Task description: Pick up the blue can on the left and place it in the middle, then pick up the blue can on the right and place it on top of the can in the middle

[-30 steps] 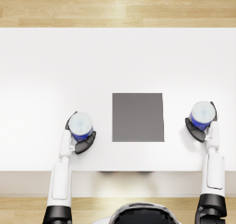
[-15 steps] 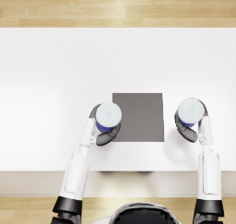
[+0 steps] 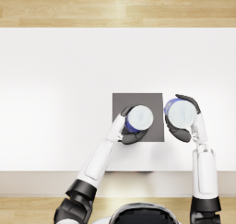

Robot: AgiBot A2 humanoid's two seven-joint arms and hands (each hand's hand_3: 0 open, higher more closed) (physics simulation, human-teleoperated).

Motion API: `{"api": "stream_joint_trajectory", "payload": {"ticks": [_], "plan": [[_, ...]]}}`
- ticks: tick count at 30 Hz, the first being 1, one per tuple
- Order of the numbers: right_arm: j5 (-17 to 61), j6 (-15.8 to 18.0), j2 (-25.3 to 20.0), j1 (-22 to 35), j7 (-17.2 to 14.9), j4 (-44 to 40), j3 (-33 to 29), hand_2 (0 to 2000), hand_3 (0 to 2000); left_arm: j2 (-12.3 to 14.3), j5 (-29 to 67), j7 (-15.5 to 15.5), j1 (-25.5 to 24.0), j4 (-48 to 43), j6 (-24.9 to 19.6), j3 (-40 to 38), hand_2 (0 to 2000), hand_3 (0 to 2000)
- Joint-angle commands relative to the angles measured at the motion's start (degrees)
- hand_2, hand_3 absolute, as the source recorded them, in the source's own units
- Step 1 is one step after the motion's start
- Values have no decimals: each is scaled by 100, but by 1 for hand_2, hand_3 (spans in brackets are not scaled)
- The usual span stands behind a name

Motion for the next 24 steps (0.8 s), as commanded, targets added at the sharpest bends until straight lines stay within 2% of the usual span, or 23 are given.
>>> {"api": "stream_joint_trajectory", "payload": {"ticks": [1,2,3,4,8,9,10,12,13,16,18,21,24], "plan": [[0,-31,-53,215,-3,144,176,2000,1520,158,-3,-59,424,926,30,337,2000,1520],[0,-24,-69,235,-7,155,230,2000,1520,-38,1,-97,669,1158,45,1069,2000,1520],[0,12,-80,235,-6,193,282,2000,1520,178,-2,-128,539,1262,58,569,2000,1520],[0,36,-97,259,-4,166,318,2000,1520,28,2,-145,707,1370,66,1138,2000,1520],[0,-16,-176,405,-2,156,412,2000,1520,178,-2,-242,707,1754,117,1147,2000,1520],[0,-12,-208,474,-6,145,477,2000,1520,155,-3,-266,776,1862,80,1299,639,1193],[0,-4,-245,553,-11,171,534,2000,1520,158,-4,-268,755,1906,79,1292,0,867],[0,22,-321,691,-10,128,701,2000,1520,53,-3,-237,630,1678,94,1145,0,213],[0,24,-363,758,-7,97,805,2000,1520,-24,0,-221,513,1403,103,1004,0,0],[0,10,-458,894,2,-6,981,2000,1520,-302,2,-196,59,408,417,539,0,0],[0,-22,-492,922,4,-46,1023,2000,1520,-397,1,-189,-138,-25,500,221,0,0],[1,416,-527,930,12,-10,1013,2000,1520,-529,0,-184,-427,-665,565,-74,0,0],[1,643,-588,990,2,76,1116,2000,1520,-692,-2,-182,-761,-1271,594,-270,0,0]]}}
